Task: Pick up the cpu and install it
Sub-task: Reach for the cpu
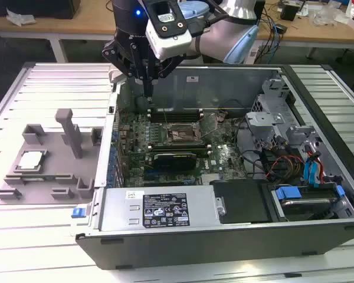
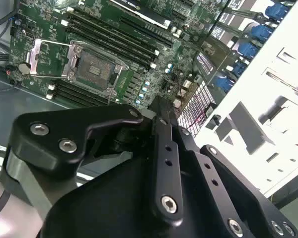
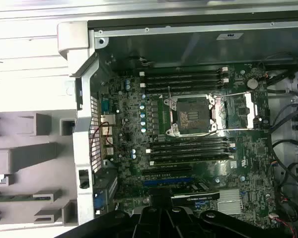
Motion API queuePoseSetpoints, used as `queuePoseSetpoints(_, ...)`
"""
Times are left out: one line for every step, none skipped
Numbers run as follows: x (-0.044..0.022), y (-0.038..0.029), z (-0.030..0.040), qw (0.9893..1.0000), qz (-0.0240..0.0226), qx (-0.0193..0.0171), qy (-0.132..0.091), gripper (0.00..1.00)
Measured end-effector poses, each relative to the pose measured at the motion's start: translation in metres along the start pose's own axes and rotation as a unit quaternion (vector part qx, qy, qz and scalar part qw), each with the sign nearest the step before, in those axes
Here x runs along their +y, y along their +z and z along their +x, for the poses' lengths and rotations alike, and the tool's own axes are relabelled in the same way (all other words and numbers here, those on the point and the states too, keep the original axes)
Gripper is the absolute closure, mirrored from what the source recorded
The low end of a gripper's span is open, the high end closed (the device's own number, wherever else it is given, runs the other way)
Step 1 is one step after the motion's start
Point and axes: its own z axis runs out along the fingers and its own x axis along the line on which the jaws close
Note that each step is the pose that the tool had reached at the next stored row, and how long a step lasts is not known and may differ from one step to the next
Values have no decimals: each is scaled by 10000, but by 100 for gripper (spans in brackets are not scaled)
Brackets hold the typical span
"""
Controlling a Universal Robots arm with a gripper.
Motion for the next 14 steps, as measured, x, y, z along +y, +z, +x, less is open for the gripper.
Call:
queuePoseSetpoints(0,0,0,10000,0,0,0,89)
queuePoseSetpoints(0,0,0,10000,0,0,0,89)
queuePoseSetpoints(0,0,0,10000,0,0,0,89)
queuePoseSetpoints(0,0,0,10000,0,0,0,89)
queuePoseSetpoints(0,0,0,10000,0,0,0,89)
queuePoseSetpoints(0,0,0,10000,0,0,0,89)
queuePoseSetpoints(0,0,0,10000,0,0,0,89)
queuePoseSetpoints(0,0,0,10000,0,0,0,89)
queuePoseSetpoints(0,0,0,10000,0,0,0,89)
queuePoseSetpoints(0,0,0,10000,0,0,0,89)
queuePoseSetpoints(0,0,2,10000,0,0,0,89)
queuePoseSetpoints(-1,-1,13,10000,0,0,0,89)
queuePoseSetpoints(-1,-1,21,10000,0,0,0,89)
queuePoseSetpoints(-2,-1,34,10000,0,0,0,89)
